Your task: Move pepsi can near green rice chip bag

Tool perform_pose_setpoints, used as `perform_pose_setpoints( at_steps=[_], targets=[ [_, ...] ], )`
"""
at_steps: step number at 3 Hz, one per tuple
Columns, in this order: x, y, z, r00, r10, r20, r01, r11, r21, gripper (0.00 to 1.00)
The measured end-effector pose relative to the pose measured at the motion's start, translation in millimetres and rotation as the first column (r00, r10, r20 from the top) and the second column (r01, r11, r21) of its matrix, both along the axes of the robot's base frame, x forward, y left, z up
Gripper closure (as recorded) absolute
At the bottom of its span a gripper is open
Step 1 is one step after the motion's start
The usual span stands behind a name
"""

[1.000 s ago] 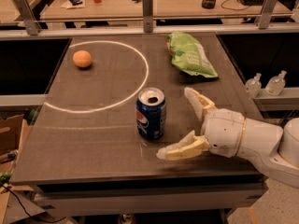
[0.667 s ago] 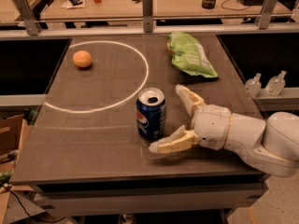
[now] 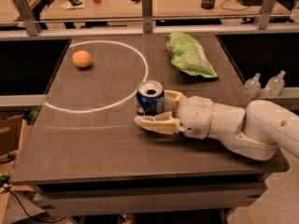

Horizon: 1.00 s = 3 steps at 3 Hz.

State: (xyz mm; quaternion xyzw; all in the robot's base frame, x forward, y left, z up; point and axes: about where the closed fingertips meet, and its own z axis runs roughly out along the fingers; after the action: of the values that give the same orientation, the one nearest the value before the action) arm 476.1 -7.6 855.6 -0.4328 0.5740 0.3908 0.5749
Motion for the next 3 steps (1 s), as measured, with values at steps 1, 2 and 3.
perform_pose_setpoints(
  at_steps=[1,2,3],
  targets=[
    [-1,0,-2,0.9996,0.01,-0.027,-0.011,1.0,-0.016,0.64],
    [-4,-10,-4,0.9984,-0.015,-0.055,0.013,0.999,-0.039,0.87],
    [-4,-10,-4,0.9984,-0.015,-0.055,0.013,0.999,-0.04,1.0]
  ],
)
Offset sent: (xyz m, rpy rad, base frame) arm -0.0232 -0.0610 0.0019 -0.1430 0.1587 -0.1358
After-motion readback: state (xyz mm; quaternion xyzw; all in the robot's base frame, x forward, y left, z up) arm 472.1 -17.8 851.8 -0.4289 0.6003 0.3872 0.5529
